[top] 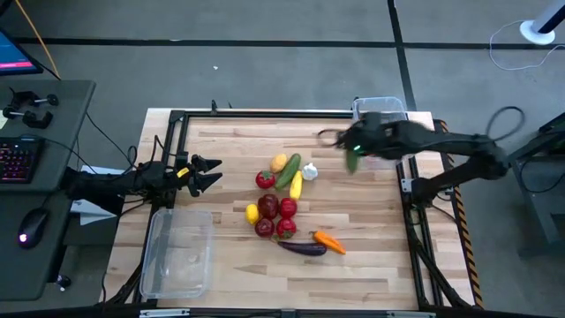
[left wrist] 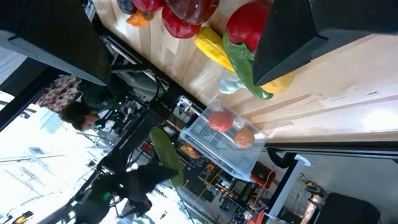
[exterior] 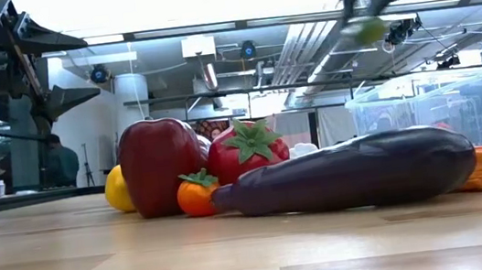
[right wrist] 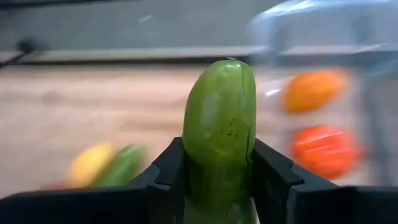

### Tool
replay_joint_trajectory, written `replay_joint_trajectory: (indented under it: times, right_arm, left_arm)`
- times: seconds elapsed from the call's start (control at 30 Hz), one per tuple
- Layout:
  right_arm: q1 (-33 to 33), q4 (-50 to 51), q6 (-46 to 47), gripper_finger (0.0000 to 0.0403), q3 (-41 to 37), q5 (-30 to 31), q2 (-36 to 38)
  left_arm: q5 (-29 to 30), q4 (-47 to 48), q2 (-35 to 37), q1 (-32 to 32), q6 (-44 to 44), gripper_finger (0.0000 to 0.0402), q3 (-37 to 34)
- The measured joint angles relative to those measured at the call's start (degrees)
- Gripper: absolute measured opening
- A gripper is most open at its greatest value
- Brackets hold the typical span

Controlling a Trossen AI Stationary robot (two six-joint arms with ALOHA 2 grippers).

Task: Sort produce into baskets
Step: Put the bottom green cucumber into the top transparent bin, then put the yellow corn into the top transparent bin

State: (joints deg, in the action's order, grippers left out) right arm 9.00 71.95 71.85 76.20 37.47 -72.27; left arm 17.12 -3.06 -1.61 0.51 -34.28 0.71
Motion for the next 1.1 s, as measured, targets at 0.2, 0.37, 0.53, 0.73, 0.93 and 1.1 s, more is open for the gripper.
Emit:
replay_joint_trajectory:
  times: [0.2,0.37,0.53,0.73,0.93,1.1]
  right_arm:
    - [11.1,12.6,-1.1,0.0122,0.0,6.3,5.4]
    - [19.6,8.5,-15.9,0.0143,0.0,6.2,5.4]
    - [25.7,4.0,-27.4,0.0199,-0.1,0.3,3.0]
    - [29.9,0.5,-32.3,0.0284,-0.1,-2.6,0.8]
    - [30.7,-3.0,-34.6,0.0319,-0.1,-6.8,1.4]
    - [27.1,-12.3,-36.8,0.0321,-0.1,-27.1,2.1]
  left_arm:
    - [0.0,0.0,0.0,0.0,0.0,0.0378,0.0]
    - [0.0,0.0,0.0,0.0,0.0,0.0378,0.0]
    - [0.0,0.0,0.0,0.0,0.0,0.0378,0.0]
    - [0.0,0.0,0.0,0.0,0.0,0.0378,0.0]
    - [0.0,0.0,0.0,0.0,0.0,0.0378,0.0]
    - [0.0,0.0,0.0,0.0,0.0,0.0378,0.0]
